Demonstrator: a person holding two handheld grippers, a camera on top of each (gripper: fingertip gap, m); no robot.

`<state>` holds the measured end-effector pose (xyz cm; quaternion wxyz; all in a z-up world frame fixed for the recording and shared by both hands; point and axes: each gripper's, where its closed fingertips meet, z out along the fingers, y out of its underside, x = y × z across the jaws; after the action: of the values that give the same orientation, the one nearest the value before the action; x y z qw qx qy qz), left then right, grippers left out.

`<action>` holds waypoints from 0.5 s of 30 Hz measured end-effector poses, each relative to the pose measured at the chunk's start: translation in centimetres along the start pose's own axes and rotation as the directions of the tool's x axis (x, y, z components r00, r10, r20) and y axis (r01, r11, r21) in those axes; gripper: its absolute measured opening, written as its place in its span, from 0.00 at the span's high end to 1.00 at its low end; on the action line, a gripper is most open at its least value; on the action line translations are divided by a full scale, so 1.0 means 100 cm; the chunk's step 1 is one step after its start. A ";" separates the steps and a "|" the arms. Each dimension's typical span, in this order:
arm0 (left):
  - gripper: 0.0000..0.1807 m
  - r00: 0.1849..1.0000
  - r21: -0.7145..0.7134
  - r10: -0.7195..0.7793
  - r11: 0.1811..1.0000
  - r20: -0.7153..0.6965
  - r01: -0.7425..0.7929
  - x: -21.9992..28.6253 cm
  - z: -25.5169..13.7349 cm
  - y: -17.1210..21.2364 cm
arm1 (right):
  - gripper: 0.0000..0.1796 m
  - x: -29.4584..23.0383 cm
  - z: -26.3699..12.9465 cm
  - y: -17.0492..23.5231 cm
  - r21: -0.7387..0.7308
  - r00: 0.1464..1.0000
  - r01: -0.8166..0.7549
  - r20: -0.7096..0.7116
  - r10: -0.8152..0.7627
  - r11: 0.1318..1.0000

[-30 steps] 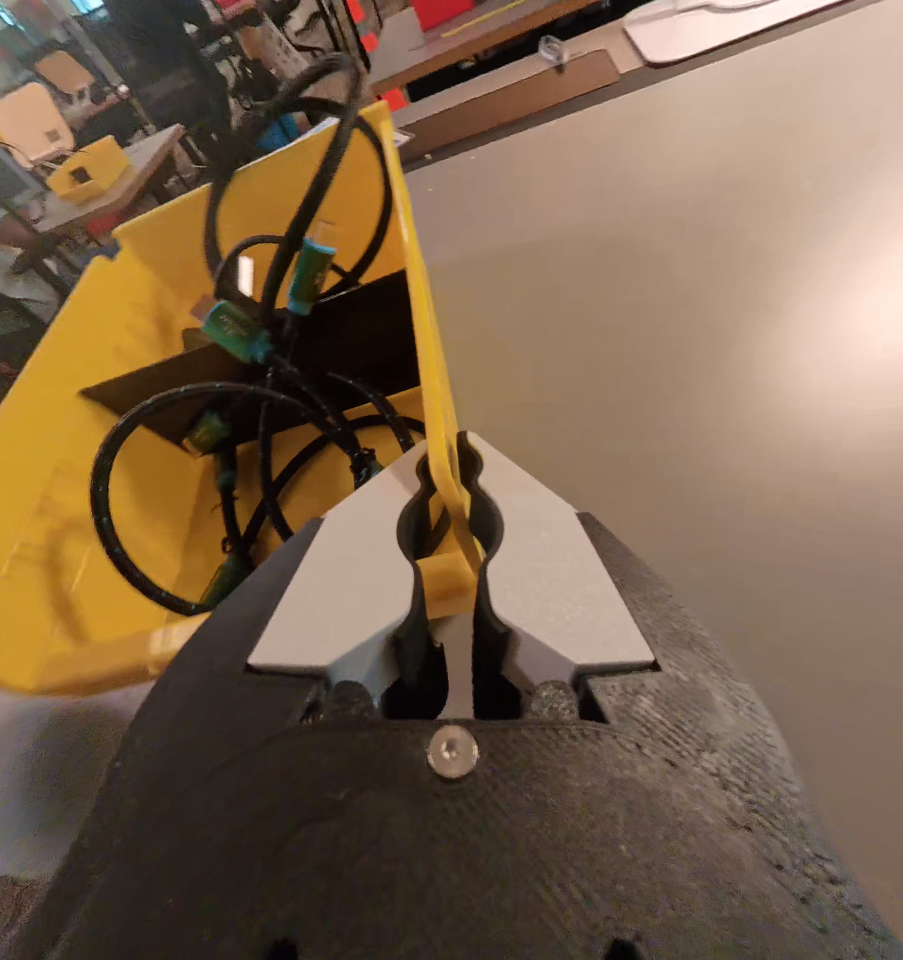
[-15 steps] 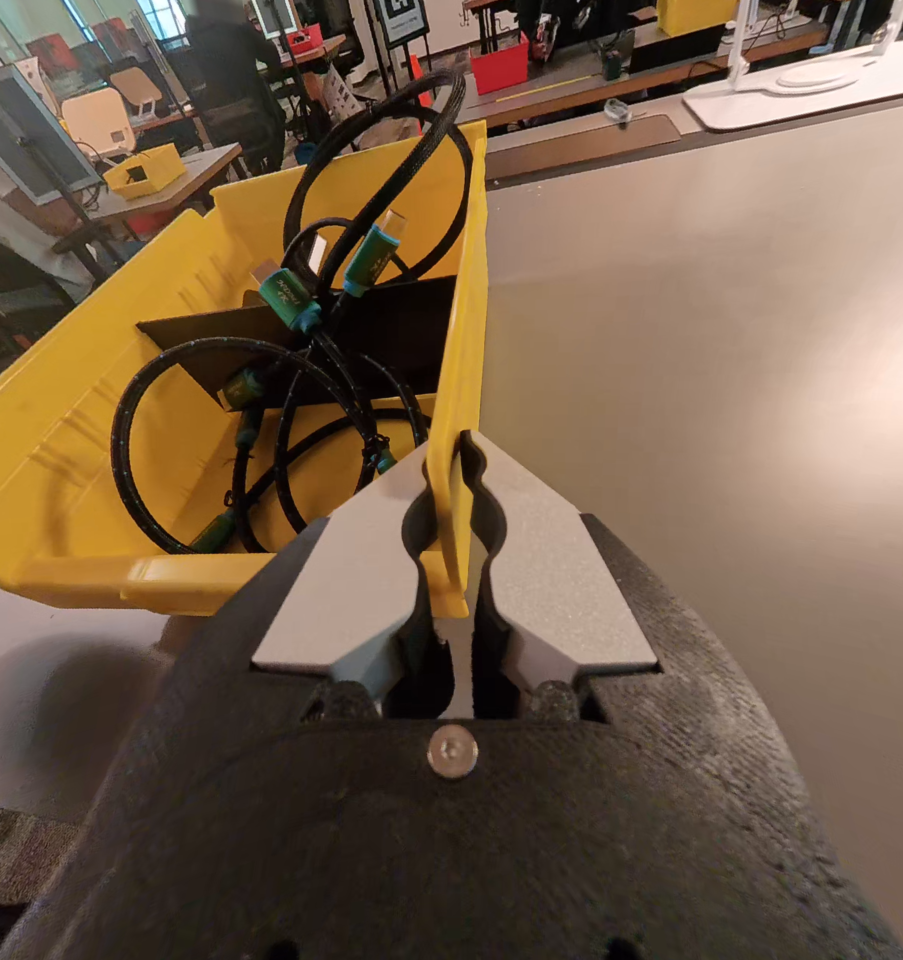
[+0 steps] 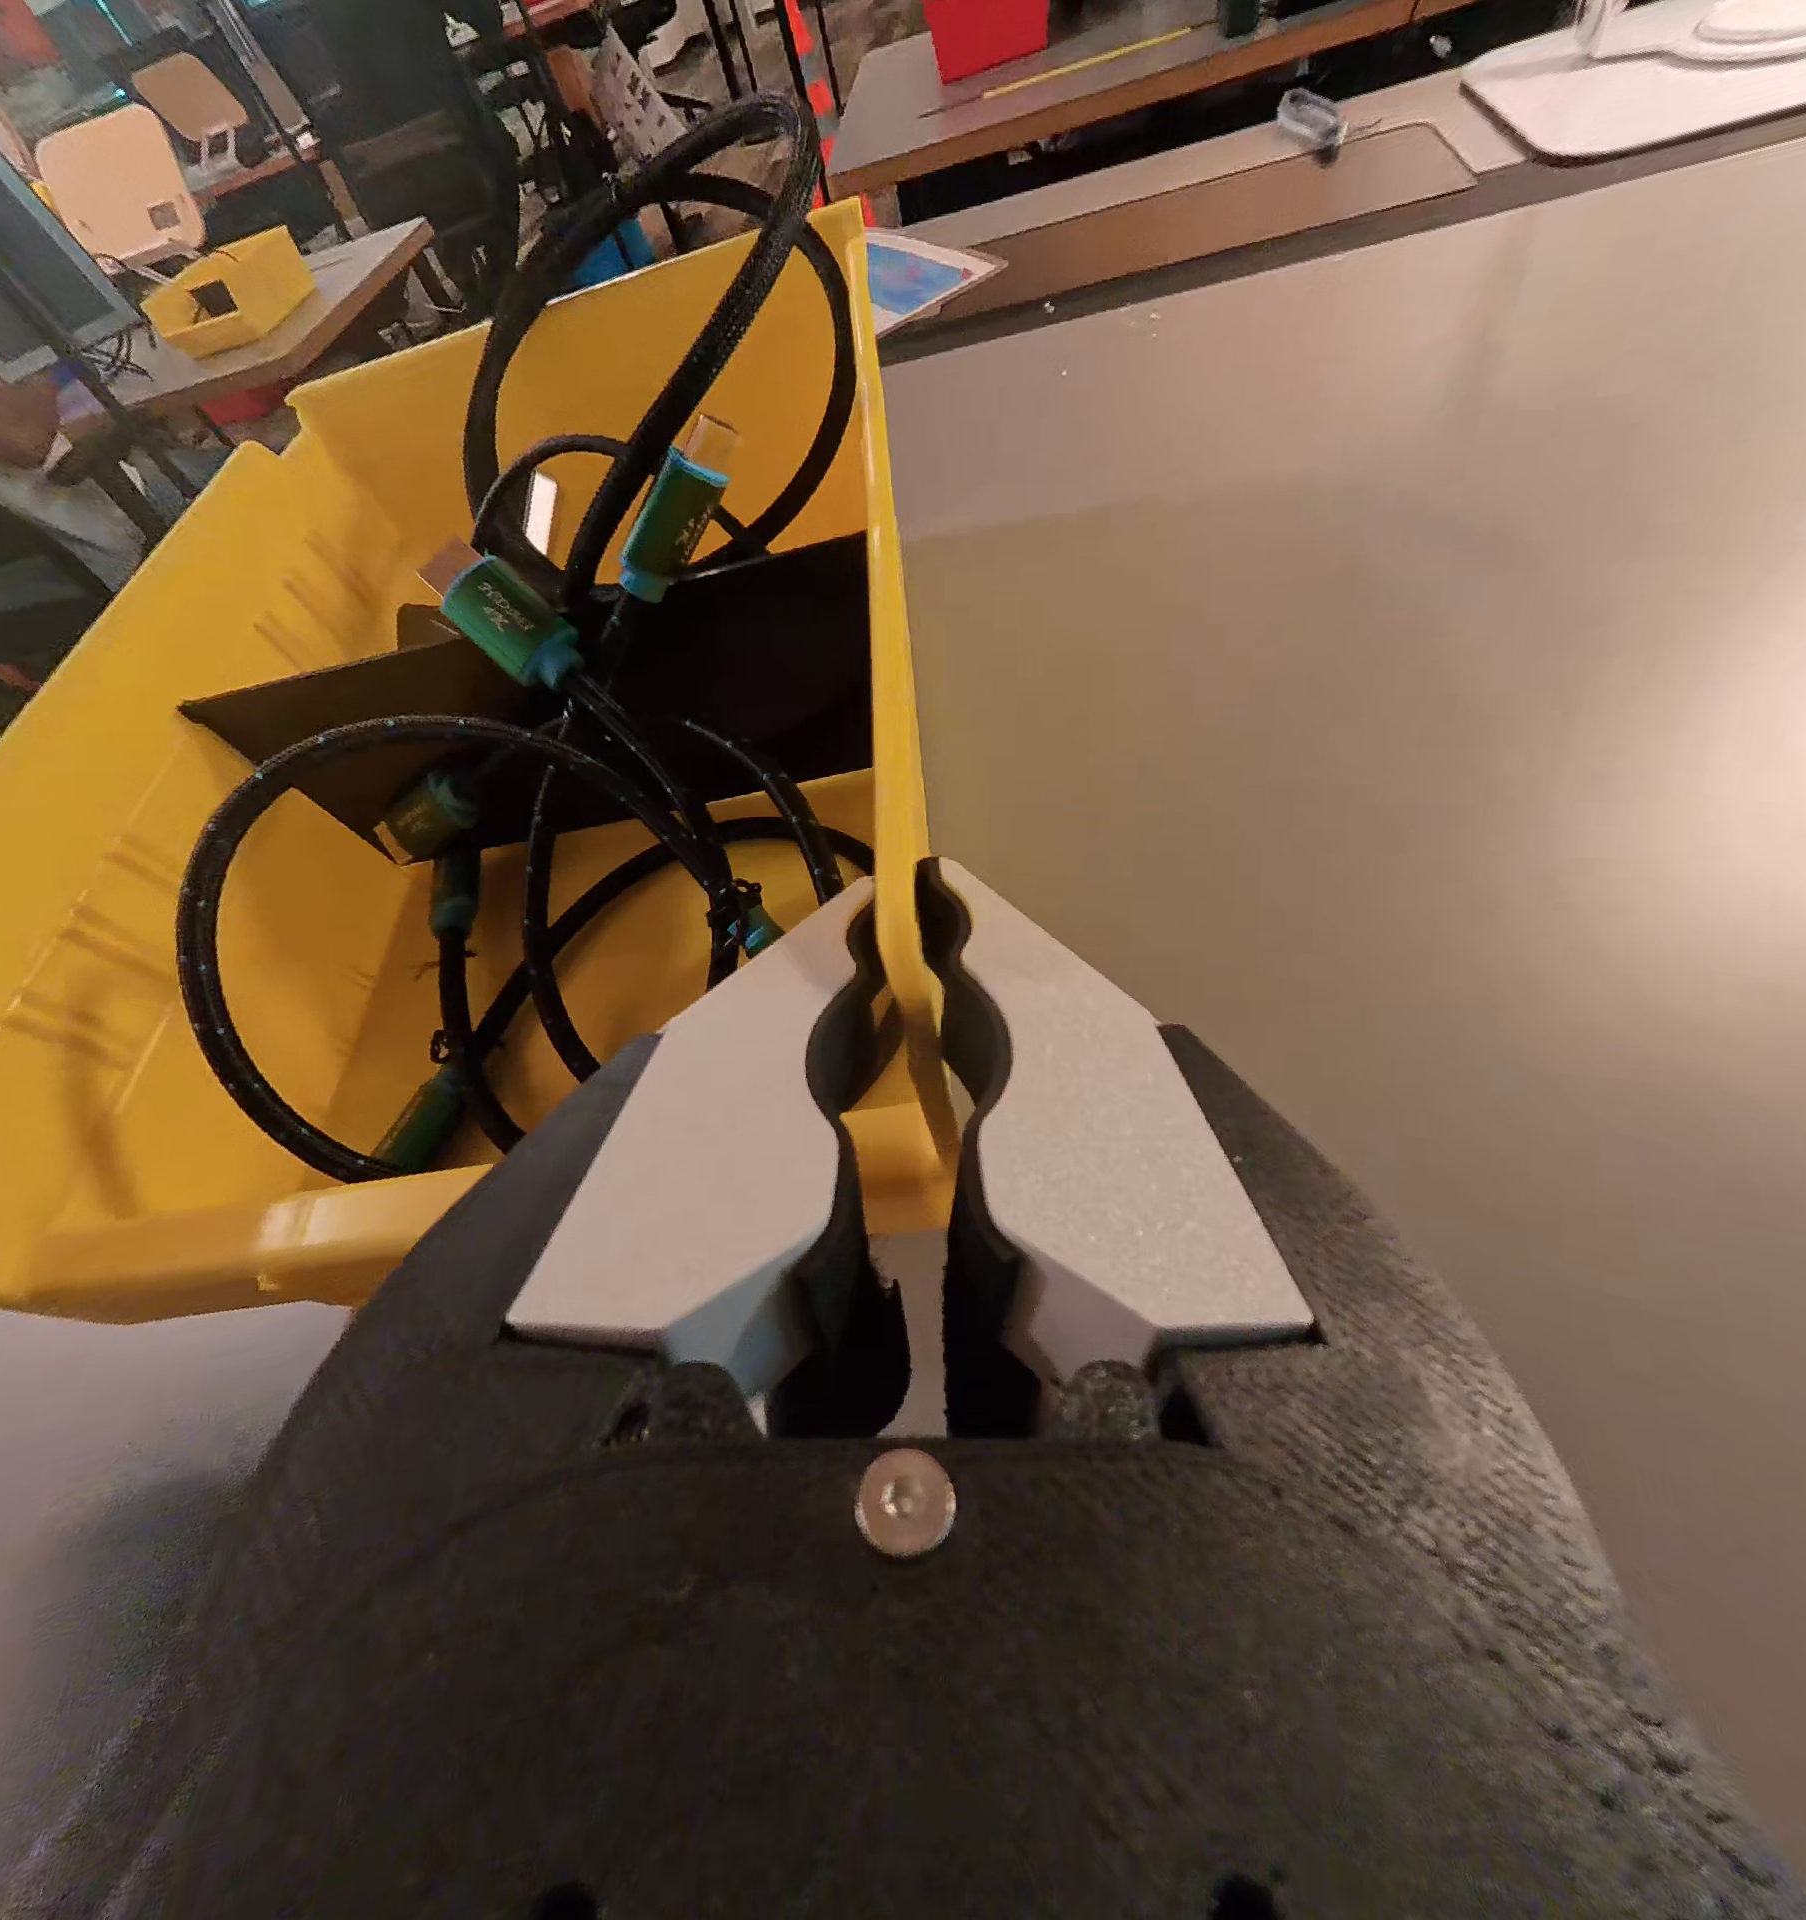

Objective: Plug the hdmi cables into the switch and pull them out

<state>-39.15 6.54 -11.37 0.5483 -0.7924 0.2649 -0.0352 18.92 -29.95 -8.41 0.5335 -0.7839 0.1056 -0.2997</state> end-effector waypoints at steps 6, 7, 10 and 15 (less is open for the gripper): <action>0.97 0.999 -0.011 -0.025 1.000 -0.029 0.025 -0.018 0.015 -0.002 | 0.98 0.008 0.008 0.002 -0.008 1.000 -0.018 0.021 0.018 1.000; 0.97 0.999 -0.011 -0.025 1.000 -0.034 0.025 -0.020 0.016 -0.002 | 0.98 0.008 0.008 0.002 -0.007 1.000 -0.016 0.018 0.016 1.000; 0.97 0.999 -0.009 -0.028 1.000 -0.040 0.028 -0.024 0.018 -0.001 | 0.98 0.008 0.010 0.001 -0.002 1.000 -0.016 0.020 0.016 1.000; 0.98 0.999 -0.013 -0.014 1.000 -0.047 0.014 -0.032 0.022 -0.001 | 0.98 0.011 0.014 0.001 -0.006 0.999 -0.018 0.027 0.018 1.000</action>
<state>-41.08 9.92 -11.40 0.5367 -0.7965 0.2725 -0.0561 20.59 -29.43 -8.50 0.5351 -0.7884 0.1063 -0.2841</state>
